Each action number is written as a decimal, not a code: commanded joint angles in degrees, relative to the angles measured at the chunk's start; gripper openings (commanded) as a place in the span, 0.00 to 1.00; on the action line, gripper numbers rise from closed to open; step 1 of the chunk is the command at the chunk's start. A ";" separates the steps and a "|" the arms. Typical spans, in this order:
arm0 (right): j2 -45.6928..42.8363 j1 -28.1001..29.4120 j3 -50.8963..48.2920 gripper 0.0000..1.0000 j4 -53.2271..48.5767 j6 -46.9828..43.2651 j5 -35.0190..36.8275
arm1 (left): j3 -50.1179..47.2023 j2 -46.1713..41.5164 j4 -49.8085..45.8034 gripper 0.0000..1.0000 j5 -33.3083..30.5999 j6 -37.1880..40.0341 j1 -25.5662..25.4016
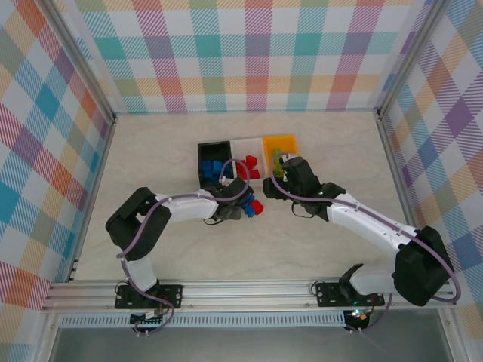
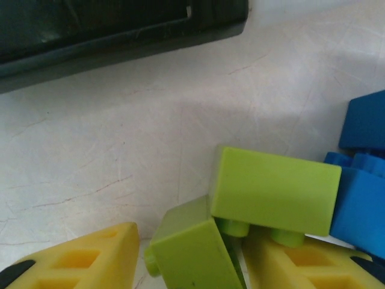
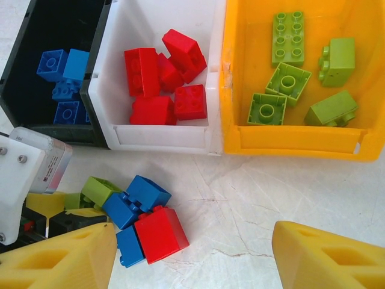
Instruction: Sort the legos into containers by color
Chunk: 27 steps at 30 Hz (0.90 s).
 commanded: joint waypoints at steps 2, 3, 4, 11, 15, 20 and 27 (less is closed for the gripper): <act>-1.39 0.31 -0.38 0.69 0.72 -0.28 -0.19 | 0.89 2.19 2.82 0.40 -1.91 1.90 1.17; -1.48 0.29 -0.38 0.69 0.81 -0.30 -0.12 | 0.94 2.12 2.74 0.37 -1.94 1.99 1.22; -1.64 0.30 -0.41 0.69 0.79 -0.28 -0.11 | 0.89 1.92 2.51 0.34 -1.87 1.91 1.18; -2.81 0.26 -0.60 0.69 0.45 -0.27 1.57 | -0.93 -4.16 0.13 0.24 -1.08 0.44 0.31; -4.45 -0.09 -1.53 0.69 -0.18 0.42 5.04 | 1.77 -8.15 -4.07 0.23 -1.26 -0.55 -2.37; -8.24 -1.25 -4.81 0.70 -1.33 2.73 9.75 | 10.92 -7.19 -4.58 0.23 1.83 -1.15 -4.04; -13.40 -1.75 -7.92 0.70 -3.71 3.99 11.33 | 28.29 5.14 -0.88 0.22 3.33 0.34 -3.82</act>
